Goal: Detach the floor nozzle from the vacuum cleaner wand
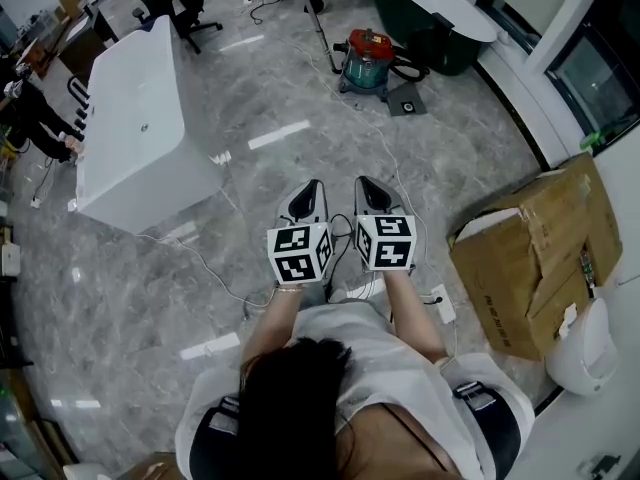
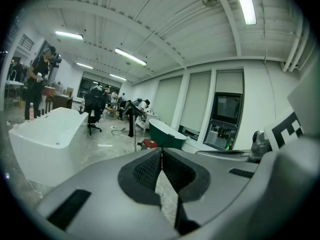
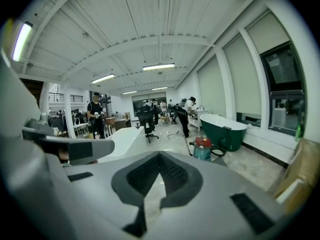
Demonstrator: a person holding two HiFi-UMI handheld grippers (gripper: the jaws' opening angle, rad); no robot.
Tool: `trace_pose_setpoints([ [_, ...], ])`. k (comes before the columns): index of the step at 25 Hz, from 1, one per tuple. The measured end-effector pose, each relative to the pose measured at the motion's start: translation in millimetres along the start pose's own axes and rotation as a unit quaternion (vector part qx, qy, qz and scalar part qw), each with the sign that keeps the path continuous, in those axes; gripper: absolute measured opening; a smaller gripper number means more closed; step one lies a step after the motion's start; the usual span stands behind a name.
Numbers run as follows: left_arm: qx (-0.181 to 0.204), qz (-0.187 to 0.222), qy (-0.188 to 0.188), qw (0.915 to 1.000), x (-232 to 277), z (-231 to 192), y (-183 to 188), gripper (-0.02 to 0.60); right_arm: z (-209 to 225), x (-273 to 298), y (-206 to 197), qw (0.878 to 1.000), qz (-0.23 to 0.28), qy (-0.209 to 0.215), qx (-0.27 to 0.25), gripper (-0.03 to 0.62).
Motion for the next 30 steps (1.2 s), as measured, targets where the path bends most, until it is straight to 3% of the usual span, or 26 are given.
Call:
trace_pose_setpoints([
  [30, 0.0, -0.006, -0.002, 1.0, 37, 5, 2, 0.009, 27, 15, 13, 1.0, 0.02, -0.01, -0.003, 0.015],
])
Point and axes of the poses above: the fingertips, and each gripper's own axes: x forward along the fingers, z to its right, y out of its top, the point moved 4 cm from there along -x, backward along the fingers, and after that the axes turned 9 degrees about x, right-handed, at the moved point
